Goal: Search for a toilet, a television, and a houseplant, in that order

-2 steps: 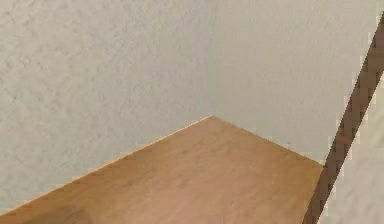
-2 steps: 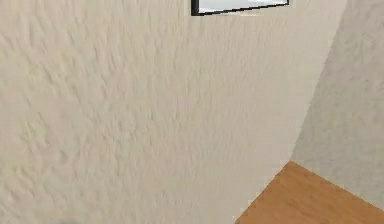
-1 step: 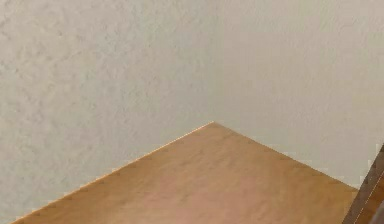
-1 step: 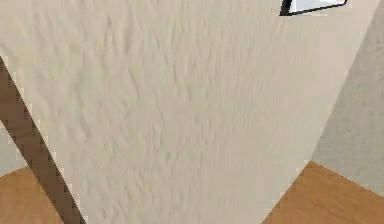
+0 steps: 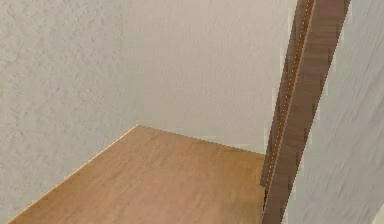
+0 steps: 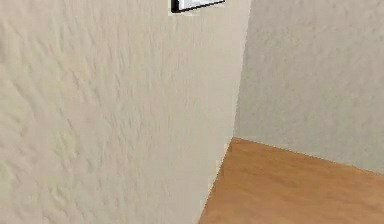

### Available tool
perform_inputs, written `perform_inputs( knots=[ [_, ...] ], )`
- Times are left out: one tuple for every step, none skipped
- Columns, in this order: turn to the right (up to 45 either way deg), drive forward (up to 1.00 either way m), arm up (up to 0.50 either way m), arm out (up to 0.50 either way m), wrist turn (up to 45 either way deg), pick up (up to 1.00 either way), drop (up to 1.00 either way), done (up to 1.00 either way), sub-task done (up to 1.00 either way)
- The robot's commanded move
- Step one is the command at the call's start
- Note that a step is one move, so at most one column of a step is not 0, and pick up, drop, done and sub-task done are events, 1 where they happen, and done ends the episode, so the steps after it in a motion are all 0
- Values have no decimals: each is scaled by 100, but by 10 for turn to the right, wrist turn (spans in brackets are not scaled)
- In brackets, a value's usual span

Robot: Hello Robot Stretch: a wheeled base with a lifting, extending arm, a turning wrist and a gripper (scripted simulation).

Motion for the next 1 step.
perform_inputs(
  knots=[
    [0, 50, 0, 0, 0, 0, 0, 0, 0]
  ],
)
